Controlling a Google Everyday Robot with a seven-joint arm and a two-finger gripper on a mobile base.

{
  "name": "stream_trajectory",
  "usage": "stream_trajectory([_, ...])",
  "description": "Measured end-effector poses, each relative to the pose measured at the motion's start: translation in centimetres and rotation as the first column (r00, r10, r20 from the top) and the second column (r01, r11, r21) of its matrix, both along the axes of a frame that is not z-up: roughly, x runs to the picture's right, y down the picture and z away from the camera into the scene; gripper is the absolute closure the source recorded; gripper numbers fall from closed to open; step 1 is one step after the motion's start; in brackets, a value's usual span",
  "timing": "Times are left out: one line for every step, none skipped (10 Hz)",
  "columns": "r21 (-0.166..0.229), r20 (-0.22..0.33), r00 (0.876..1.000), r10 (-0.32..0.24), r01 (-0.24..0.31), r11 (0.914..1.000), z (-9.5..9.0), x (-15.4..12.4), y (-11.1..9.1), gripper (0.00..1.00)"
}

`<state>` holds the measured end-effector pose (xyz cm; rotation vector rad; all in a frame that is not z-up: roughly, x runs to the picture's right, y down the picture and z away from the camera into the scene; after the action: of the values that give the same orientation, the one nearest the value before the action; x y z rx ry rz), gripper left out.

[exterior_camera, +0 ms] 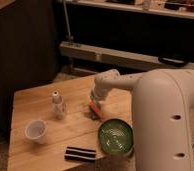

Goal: Knock the bottle over

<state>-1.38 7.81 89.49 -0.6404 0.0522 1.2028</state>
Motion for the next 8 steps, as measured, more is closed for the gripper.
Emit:
stream_trajectory([0.000,0.000,1.000,0.000,0.000,1.0000,0.0,0.0,0.0,0.20])
stream_trajectory([0.006,-0.001,1.000,0.004,-0.004,1.0000,-0.2,0.1,-0.3,0.20])
stream_trajectory([0.023,0.016,1.000,0.020,-0.021,0.9995,-0.3,0.5,-1.0,0.20])
stream_trajectory([0.046,0.045,0.998,0.040,-0.042,0.9980,-0.7,1.0,-2.2,0.21])
stream_trajectory([0.063,0.073,0.996,0.054,-0.059,0.9963,-1.3,1.2,-3.1,0.25])
stream_trajectory([0.094,0.137,0.987,0.082,-0.095,0.9910,-2.9,1.4,-5.4,0.38])
stream_trajectory([0.111,0.180,0.978,0.101,-0.123,0.9862,-4.1,1.5,-7.1,0.47])
stream_trajectory([0.129,0.241,0.963,0.124,-0.158,0.9790,-5.7,1.5,-9.2,0.57])
